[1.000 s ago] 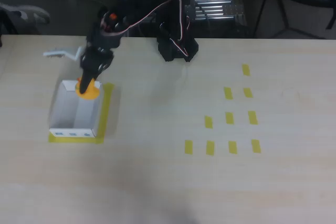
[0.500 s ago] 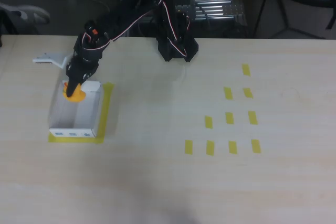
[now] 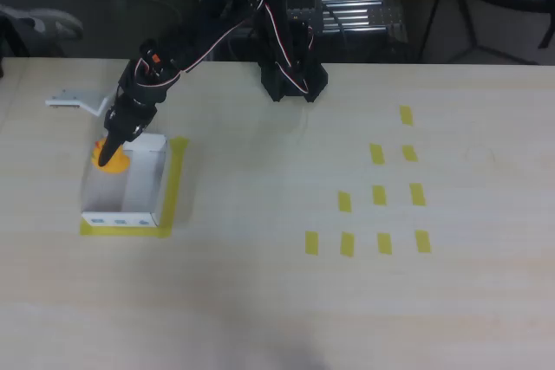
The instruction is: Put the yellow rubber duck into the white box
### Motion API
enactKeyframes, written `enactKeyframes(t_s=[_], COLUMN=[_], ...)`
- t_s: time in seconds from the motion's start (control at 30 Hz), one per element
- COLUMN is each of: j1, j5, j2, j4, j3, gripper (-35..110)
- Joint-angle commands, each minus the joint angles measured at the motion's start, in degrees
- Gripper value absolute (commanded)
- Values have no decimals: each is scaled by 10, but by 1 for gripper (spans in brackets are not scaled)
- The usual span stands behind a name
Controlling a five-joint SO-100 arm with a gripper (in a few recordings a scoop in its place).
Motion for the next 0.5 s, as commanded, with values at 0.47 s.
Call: enactKeyframes(t_s=[0.47], j1=[-61], j5=[69], j2=[192], j4=[46], j3=[45], gripper=[4])
